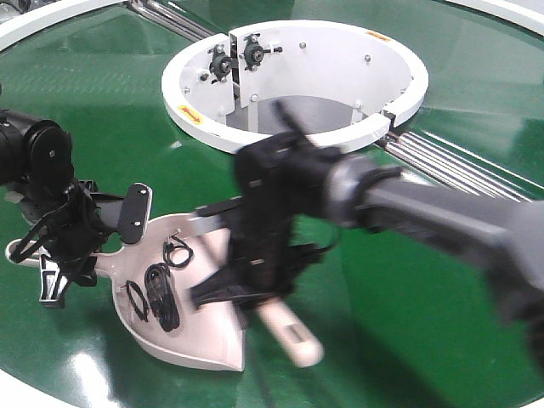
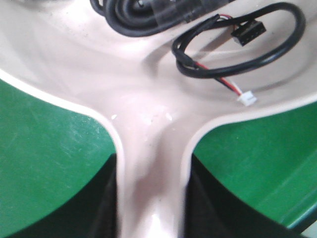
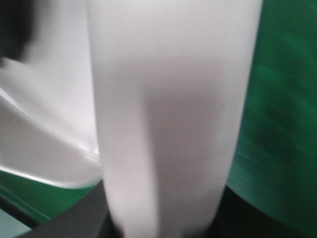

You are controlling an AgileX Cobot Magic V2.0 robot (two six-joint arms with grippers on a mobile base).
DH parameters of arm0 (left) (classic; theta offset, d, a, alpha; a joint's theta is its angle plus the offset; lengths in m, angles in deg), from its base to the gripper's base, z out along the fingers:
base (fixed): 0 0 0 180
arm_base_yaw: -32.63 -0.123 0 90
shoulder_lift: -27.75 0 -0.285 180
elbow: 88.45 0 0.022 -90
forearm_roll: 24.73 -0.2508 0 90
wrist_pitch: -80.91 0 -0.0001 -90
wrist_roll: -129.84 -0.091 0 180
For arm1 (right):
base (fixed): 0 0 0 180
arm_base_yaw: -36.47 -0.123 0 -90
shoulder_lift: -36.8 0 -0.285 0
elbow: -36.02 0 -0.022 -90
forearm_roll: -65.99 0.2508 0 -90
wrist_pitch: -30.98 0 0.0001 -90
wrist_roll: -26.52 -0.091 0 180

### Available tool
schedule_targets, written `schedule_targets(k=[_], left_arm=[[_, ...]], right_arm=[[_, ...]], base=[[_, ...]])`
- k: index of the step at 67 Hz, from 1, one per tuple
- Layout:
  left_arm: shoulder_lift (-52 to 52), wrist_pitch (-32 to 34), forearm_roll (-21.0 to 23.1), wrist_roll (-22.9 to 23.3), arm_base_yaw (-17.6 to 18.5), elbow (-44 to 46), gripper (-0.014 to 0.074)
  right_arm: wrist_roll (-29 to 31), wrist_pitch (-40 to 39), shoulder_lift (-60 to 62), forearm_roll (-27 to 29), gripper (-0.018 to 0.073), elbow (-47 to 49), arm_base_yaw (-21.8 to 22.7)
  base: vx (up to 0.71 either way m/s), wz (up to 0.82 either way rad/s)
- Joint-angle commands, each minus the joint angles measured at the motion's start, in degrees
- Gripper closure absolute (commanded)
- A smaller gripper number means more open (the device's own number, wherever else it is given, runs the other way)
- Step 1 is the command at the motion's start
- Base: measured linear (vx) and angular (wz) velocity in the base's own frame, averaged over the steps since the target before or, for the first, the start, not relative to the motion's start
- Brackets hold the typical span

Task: Clean and inspect green conveyor with broom and dustpan
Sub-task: 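Move the brush back away from the dustpan and lower it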

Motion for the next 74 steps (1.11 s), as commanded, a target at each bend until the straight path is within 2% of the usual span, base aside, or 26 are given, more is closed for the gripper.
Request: schedule_targets(k=[1, 25, 39, 46, 60, 74], left_arm=[[-2.6, 1.3, 0.6, 0.9, 0.3, 1.6, 0.0604], [-2.6, 1.3, 0.6, 0.9, 0.3, 1.6, 0.0604], [-2.6, 1.3, 0.6, 0.9, 0.3, 1.6, 0.0604], [-2.6, 1.3, 0.6, 0.9, 0.3, 1.6, 0.0604], [-2.6, 1.3, 0.6, 0.9, 0.3, 1.6, 0.0604], [-2.6, 1.3, 0.6, 0.9, 0.3, 1.6, 0.0604]], right_arm=[[1.1, 2.1, 8.5, -2.1, 0.0561, -4.4, 4.4], [5.8, -7.4, 24.9, -2.4, 0.0561, -24.0, 23.6], [11.6, -7.7, 26.6, -2.6, 0.0561, -29.9, 30.6], [11.9, -9.3, 26.4, -2.6, 0.0561, -32.1, 32.4], [12.4, -13.4, 26.2, -3.3, 0.0561, -33.2, 32.6], [12.4, -12.6, 23.5, -3.4, 0.0561, -33.2, 32.6]], base=[[0.0, 0.0], [0.0, 0.0], [0.0, 0.0], [0.0, 0.0], [0.0, 0.0], [0.0, 0.0]])
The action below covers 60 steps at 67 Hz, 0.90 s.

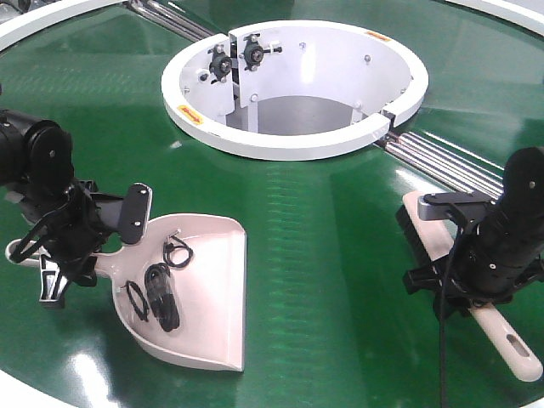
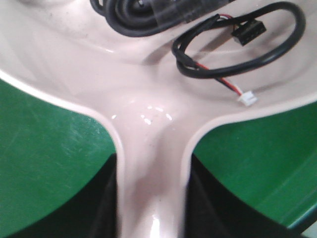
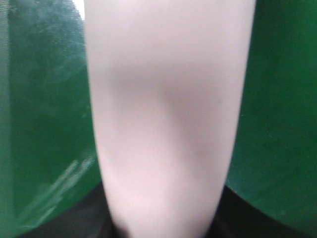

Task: Clean and inspect green conveyor with broom and dustpan
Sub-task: 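Move the brush back away from the dustpan and lower it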

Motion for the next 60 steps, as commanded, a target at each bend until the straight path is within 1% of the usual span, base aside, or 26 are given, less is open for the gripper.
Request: schedule_targets(k=[1, 16, 35, 47, 56, 60], left_arm=[[-2.6, 1.3, 0.6, 0.9, 0.3, 1.6, 0.0604], [-2.6, 2.6, 0.6, 0.8, 0.3, 1.6, 0.0604], [-2.6, 3.6, 0.6, 0.8, 0.3, 1.6, 0.0604], [-2.6, 4.4, 0.5, 0.8, 0.2, 1.6, 0.0603], [-2.5, 5.6, -1.4, 0.7, 0.2, 1.6, 0.0594], [-2.5, 5.6, -2.1, 0.7, 0.2, 1.6, 0.0577]], right_arm=[[0.4, -0.1, 0.0, -0.4, 0.0561, 1.2, 0.3], [0.4, -0.6, -4.1, 1.0, 0.0561, 1.2, 0.0], [1.5, -0.2, -5.3, 1.3, 0.055, 1.4, 0.0], [1.5, 0.0, -5.3, 1.0, 0.0504, 1.4, 0.0], [1.5, 0.0, -5.3, 0.9, 0.045, 1.4, 0.0], [1.5, 0.0, -5.3, 0.9, 0.041, 1.4, 0.0]], base=[[0.0, 0.0], [0.0, 0.0], [0.0, 0.0], [0.0, 0.0], [0.0, 0.0], [0.0, 0.0]])
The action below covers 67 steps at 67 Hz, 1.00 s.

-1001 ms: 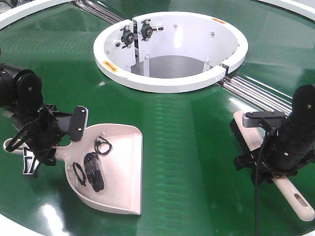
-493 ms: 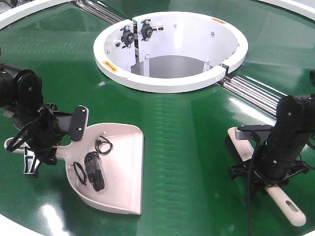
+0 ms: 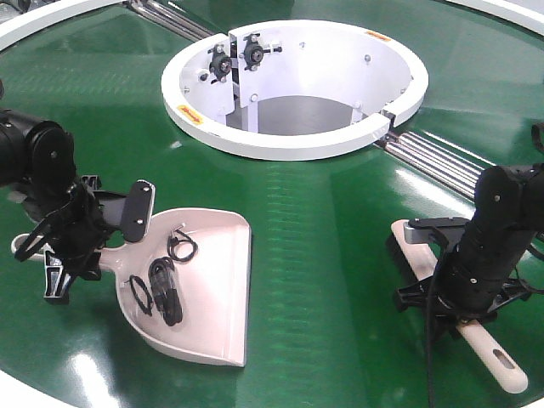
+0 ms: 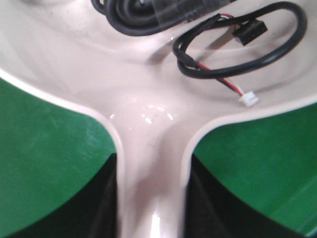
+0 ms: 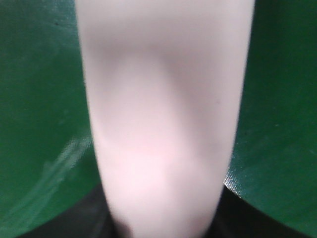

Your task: Clean and inspect green conveyor with broom and dustpan

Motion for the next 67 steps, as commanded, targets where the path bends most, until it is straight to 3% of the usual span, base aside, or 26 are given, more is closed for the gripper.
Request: schedule_targets(k=[1, 16, 29, 46, 60, 67], left_arm=[[-2.5, 3.0, -1.5, 1.0, 0.2, 1.6, 0.057], [-2.5, 2.4, -1.6, 1.1, 0.2, 1.6, 0.0427], [-2.6, 1.4, -1.2, 1.3, 0.2, 1.6, 0.0232], [-3.8, -0.2, 3.0, 1.8, 0.2, 1.6, 0.0006], [-6.5, -3.6, 3.6, 1.8, 0.2, 1.6, -0.0032], [-8.7, -6.5, 7.3, 1.8, 0.2, 1.6, -0.0025]], right_arm=[[0.6, 0.2, 2.1, -0.2, 0.04, 1.3, 0.0], [0.6, 0.1, 2.1, -0.2, 0.0235, 1.3, 0.0], [0.1, -0.2, 2.5, -0.2, 0.0111, 1.3, 0.0], [-0.1, -1.5, 5.5, -0.2, 0.0075, 1.3, 0.0], [-0.5, -3.0, 11.0, -0.3, 0.0075, 1.4, 0.0], [-0.5, -3.9, 14.6, -0.3, 0.0075, 1.4, 0.0]], base=[[0.0, 0.0], [0.0, 0.0], [0.0, 0.0], [0.0, 0.0], [0.0, 0.0], [0.0, 0.0]])
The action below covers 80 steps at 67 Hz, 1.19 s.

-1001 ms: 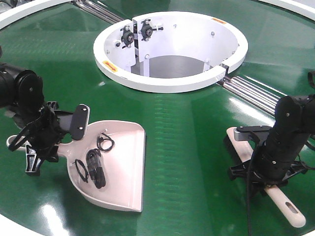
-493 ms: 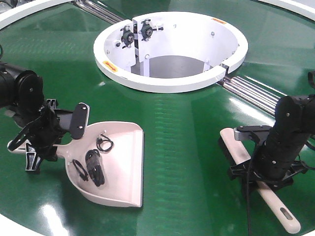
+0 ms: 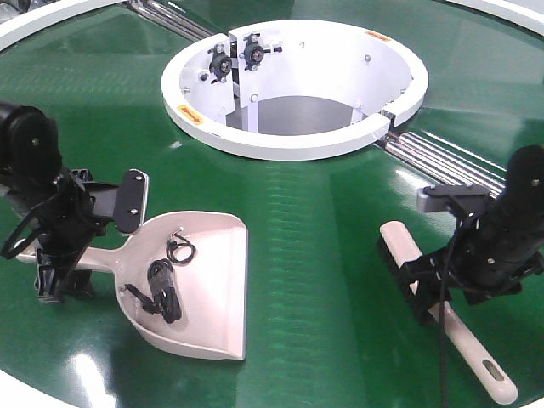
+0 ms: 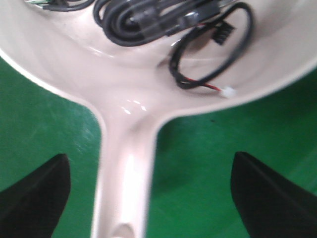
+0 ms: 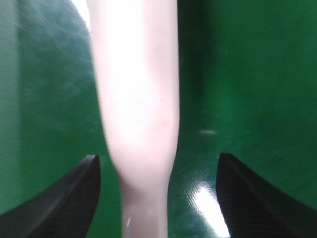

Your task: Clean and inspect green conveyor with broom and dustpan

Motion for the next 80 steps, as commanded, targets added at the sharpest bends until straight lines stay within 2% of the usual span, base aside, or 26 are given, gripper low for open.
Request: schedule_targets(k=[1, 14, 28, 35, 43, 48, 54, 65, 73, 80], left_arm=[[-4.8, -2.6, 3.9, 0.6, 0.1, 1.6, -0.0024], [-10.5, -3.6, 9.1, 0.6, 0.1, 1.6, 0.0019], [-18.1, -5.7, 17.5, 2.9, 0.1, 1.6, 0.008], [-22.1, -4.7, 21.5, 5.1, 0.1, 1.6, 0.0113], [-26.8, -2.3, 28.1, 5.2, 0.1, 1.6, 0.015], [-29.9, -1.6, 30.6, 5.2, 0.1, 1.6, 0.0173], [-33.4, -0.1, 31.6, 5.9, 0.1, 1.6, 0.0196], [-39.5, 6.8, 30.5, 15.1, 0.1, 1.5, 0.0232], [-44.0, 14.0, 29.8, 20.2, 0.1, -2.4, 0.0237], [-50.0, 21.9, 26.0, 23.6, 0.1, -10.5, 0.0237]], right_arm=[[0.1, -1.6, 5.7, -0.3, 0.0075, 1.4, 0.0], [0.1, -2.5, 13.3, -0.6, 0.0075, 3.6, 0.0], [0.1, -4.4, 22.0, 1.7, 0.0075, 9.0, 0.0], [0.1, -9.1, 27.5, 3.9, 0.0076, 9.3, 0.0], [1.1, -11.4, 34.2, 4.1, 0.0085, 9.1, 0.0], [2.9, -11.9, 38.5, 3.7, 0.0098, 9.1, 0.0], [4.9, -12.6, 43.2, 2.7, 0.0121, 9.1, 0.0], [6.5, -13.1, 49.2, 2.5, 0.015, 7.5, 0.0], [7.0, -17.0, 53.4, 0.0, 0.015, 0.3, 0.0], [6.9, -23.1, 59.1, -0.6, 0.015, -8.7, 0.0]], base=[[0.0, 0.0], [0.0, 0.0], [0.0, 0.0], [0.0, 0.0], [0.0, 0.0], [0.0, 0.0], [0.0, 0.0], [0.0, 0.0], [0.0, 0.0], [0.0, 0.0]])
